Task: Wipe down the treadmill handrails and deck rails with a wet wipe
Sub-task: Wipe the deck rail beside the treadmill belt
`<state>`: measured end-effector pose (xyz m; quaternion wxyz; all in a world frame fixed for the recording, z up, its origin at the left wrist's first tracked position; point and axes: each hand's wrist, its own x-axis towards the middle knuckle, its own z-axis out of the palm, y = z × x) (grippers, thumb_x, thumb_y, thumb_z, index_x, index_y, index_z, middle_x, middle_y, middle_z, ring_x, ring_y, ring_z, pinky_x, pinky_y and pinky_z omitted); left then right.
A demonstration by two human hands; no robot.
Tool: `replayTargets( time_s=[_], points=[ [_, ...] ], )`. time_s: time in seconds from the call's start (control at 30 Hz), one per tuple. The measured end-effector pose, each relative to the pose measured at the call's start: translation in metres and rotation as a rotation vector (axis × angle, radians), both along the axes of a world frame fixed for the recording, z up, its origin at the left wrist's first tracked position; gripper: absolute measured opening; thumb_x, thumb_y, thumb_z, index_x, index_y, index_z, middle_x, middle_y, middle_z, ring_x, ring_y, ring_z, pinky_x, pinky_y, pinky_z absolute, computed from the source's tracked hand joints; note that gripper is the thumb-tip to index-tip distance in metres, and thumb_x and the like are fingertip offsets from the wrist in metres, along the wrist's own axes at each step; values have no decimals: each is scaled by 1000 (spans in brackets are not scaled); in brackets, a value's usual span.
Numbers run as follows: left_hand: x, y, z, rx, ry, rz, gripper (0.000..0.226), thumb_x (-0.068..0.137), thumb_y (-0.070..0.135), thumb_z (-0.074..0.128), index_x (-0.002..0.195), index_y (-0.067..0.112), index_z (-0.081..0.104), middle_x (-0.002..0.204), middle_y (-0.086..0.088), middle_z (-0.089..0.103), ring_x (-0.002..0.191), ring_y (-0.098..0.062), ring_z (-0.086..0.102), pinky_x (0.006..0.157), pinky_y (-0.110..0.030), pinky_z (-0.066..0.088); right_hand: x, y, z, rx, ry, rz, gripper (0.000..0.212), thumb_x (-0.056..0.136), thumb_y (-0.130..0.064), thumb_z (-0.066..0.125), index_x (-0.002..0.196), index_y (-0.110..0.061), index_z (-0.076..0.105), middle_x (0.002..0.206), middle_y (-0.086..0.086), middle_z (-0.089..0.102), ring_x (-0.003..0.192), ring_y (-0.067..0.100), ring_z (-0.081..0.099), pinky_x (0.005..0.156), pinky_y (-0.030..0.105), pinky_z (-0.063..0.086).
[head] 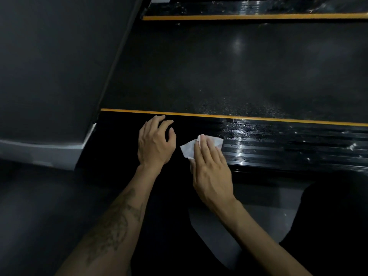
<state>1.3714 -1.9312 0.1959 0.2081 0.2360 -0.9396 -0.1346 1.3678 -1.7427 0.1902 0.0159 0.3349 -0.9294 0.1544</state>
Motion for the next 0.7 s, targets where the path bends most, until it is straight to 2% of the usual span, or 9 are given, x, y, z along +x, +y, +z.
replayTargets(
  time_s=[0.1, 0.2, 0.3, 0.37, 0.5, 0.6, 0.7],
  points=[
    [0, 0, 0, -2, 3, -6, 32, 100, 31, 55, 125, 18, 70, 136, -2, 62, 130, -23, 53, 110, -48, 42, -7, -11, 4, 20, -12, 97, 55, 113, -30, 30, 161, -4, 25, 169, 14, 16, 158, 27, 10, 128, 43, 17],
    [-1, -1, 1, 9, 5, -1, 32, 100, 32, 56, 125, 18, 70, 136, -2, 62, 130, -23, 54, 111, -47, 41, -17, -12, 9, 40, -48, 82, 56, 114, -35, 22, 162, -7, 20, 171, 10, 10, 159, 22, 4, 129, 39, 12],
    [0, 0, 0, 3, -2, -3, 33, 100, 32, 56, 126, 18, 70, 137, -3, 61, 133, -24, 52, 111, -49, 40, 0, -2, 7, -15, -10, -8, 59, 110, -32, 20, 157, 0, 33, 167, 16, 24, 157, 28, 18, 126, 42, 24],
    [0, 0, -1, -15, -14, -19, 34, 100, 32, 55, 128, 18, 69, 138, -3, 61, 135, -24, 51, 112, -49, 40, 10, -3, 3, -23, 21, 10, 59, 107, -30, 24, 154, 3, 38, 164, 19, 32, 154, 31, 26, 123, 43, 30],
    [1, 0, 0, -19, -30, -44, 34, 101, 31, 56, 130, 18, 68, 142, -3, 60, 139, -24, 48, 114, -48, 38, -5, -14, 6, 10, 0, 108, 55, 111, -27, 33, 160, -2, 27, 168, 15, 19, 158, 28, 15, 127, 42, 20],
    [2, 1, 1, -17, -14, -36, 33, 100, 27, 57, 129, 17, 69, 141, -3, 61, 138, -24, 49, 113, -48, 39, -8, -6, 7, 39, -20, 79, 56, 111, -30, 20, 162, -5, 20, 171, 12, 11, 159, 24, 6, 128, 39, 13],
    [1, 2, 0, -20, -7, -26, 33, 100, 25, 57, 128, 17, 70, 140, -3, 62, 136, -24, 51, 112, -46, 40, 10, 3, 4, -39, 13, 27, 58, 106, -26, 20, 156, -1, 36, 166, 15, 28, 156, 28, 22, 126, 42, 26]
  ],
)
